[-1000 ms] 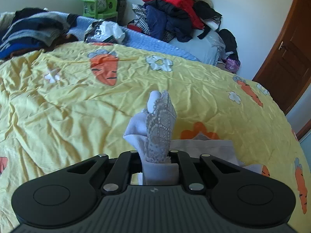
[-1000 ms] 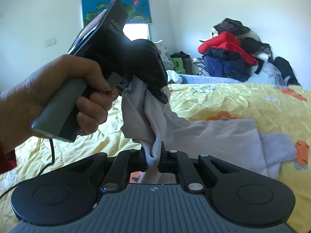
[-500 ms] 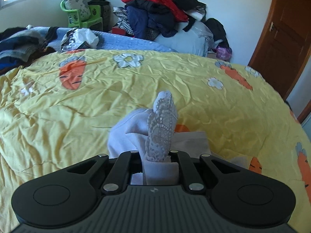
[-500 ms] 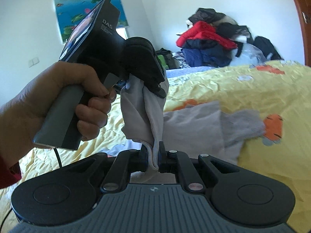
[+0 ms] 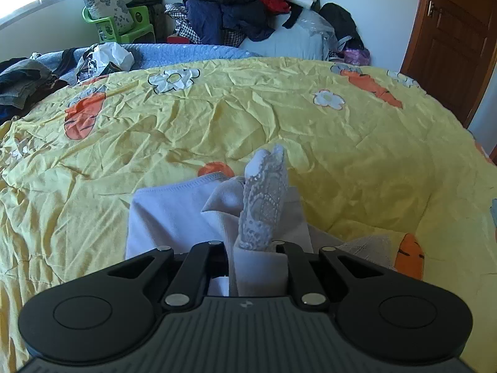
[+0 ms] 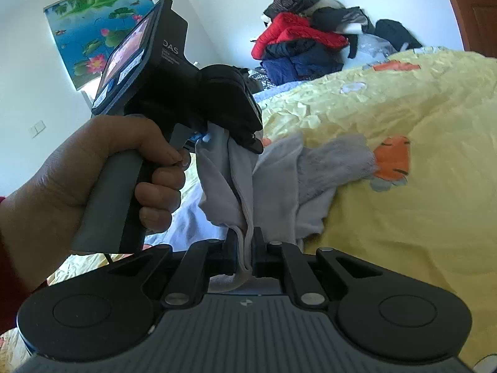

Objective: Fold small clothes
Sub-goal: 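Lift the held side edge with both tools and fold it over the sweater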

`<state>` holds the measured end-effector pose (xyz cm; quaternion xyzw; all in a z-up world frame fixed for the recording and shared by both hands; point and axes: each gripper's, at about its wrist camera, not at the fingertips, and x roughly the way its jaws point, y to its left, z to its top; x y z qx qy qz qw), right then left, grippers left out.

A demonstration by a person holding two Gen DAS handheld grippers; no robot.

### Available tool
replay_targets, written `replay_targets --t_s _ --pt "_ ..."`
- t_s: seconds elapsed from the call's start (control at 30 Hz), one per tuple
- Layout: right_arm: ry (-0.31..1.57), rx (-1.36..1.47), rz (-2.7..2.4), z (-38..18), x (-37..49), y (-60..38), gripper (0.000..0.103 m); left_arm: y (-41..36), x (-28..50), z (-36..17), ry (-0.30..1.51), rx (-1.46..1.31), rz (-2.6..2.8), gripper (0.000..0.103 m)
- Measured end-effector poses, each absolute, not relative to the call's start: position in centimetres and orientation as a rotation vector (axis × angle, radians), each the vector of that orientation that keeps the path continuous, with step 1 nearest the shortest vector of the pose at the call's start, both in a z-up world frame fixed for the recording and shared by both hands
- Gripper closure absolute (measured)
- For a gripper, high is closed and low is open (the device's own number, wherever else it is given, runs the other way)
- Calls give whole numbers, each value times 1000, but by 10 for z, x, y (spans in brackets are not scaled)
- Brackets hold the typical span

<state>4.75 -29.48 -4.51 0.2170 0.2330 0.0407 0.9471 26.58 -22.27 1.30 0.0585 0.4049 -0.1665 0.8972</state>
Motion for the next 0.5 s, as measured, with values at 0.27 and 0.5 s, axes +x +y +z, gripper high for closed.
replay_targets --t_s 0.27,0.5 --pt "504 528 96 -58 49 -311 94 -239 268 6 847 152 -357 90" --pt "530 645 105 -71 51 -327 95 -243 277 11 804 105 -342 54"
